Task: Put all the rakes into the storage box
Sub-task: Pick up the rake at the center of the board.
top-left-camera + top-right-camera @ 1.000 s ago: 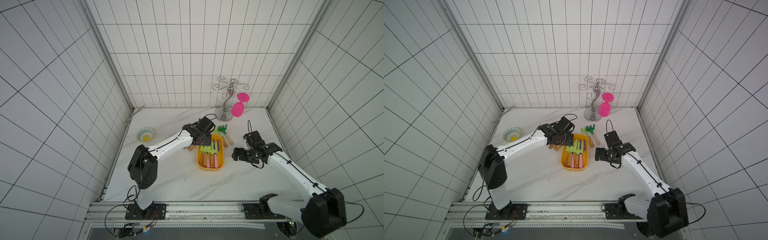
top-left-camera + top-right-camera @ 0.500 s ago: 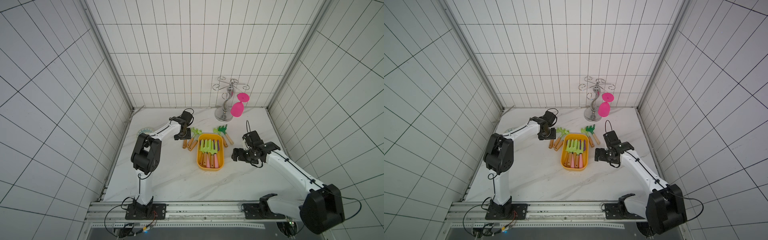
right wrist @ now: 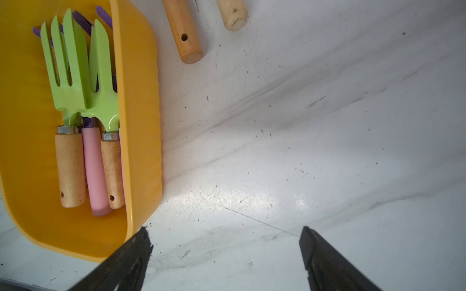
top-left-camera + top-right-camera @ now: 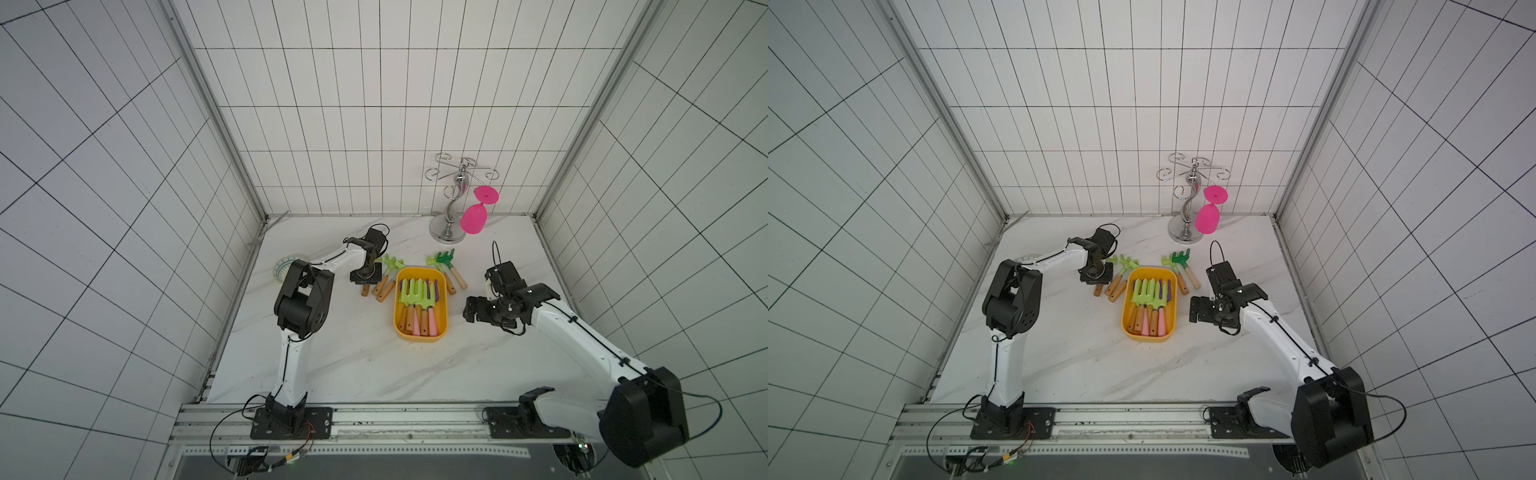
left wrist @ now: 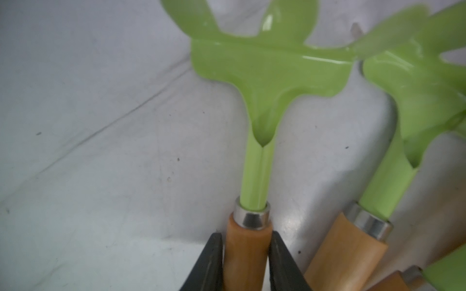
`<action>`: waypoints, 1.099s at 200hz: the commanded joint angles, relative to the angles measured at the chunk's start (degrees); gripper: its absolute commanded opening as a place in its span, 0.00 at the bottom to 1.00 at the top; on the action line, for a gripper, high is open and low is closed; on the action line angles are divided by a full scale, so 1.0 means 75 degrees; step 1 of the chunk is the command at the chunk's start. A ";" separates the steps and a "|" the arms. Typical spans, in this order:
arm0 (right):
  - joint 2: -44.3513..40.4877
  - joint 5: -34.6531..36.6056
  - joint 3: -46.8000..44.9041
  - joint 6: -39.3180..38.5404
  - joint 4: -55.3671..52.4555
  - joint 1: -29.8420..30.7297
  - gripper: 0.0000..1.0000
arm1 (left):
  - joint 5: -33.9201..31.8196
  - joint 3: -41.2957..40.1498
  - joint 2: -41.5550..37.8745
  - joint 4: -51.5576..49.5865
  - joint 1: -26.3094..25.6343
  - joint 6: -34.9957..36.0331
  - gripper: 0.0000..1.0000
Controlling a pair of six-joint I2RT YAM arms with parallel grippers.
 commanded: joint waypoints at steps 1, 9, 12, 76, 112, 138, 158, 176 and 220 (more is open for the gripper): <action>0.0040 0.0122 0.0045 0.0109 -0.0170 -0.0059 0.95 | 0.0003 0.0196 0.0172 0.0155 0.0071 -0.0003 0.21; 0.0032 0.0123 0.0047 0.0123 -0.0164 -0.0058 0.95 | 0.0001 0.0176 0.0148 0.0169 0.0084 0.0007 0.18; 0.0019 0.0122 0.0042 0.0132 -0.0173 -0.0058 0.95 | -0.0019 0.0164 0.0124 0.0185 0.0081 0.0013 0.18; -0.0003 0.0251 0.0013 0.0094 -0.0167 -0.0058 0.95 | -0.0516 -0.0067 -0.1074 -0.0047 -0.0033 -0.0171 0.09; 0.0038 0.0289 -0.0018 0.0025 -0.0094 -0.0059 0.95 | -0.0728 -0.0370 -0.2303 -0.0385 -0.0519 -0.0413 0.08; 0.0063 0.0462 0.0047 -0.0076 -0.0100 -0.0070 0.95 | -0.0788 -0.0410 -0.2943 -0.0763 -0.1221 -0.0775 0.08; 0.0070 0.0406 0.0105 -0.0059 -0.0077 -0.0070 0.95 | -0.0581 -0.0525 -0.3297 -0.0838 -0.1816 -0.1249 0.08; 0.0074 0.0194 0.0044 0.0056 0.0090 -0.0072 0.95 | -0.0179 -0.0923 -0.3591 -0.0434 -0.2260 -0.1727 0.08; -0.0097 -0.0145 -0.0051 0.0181 0.0153 -0.0058 0.95 | 0.0174 -0.0894 -0.3233 -0.0053 -0.2986 -0.2162 0.08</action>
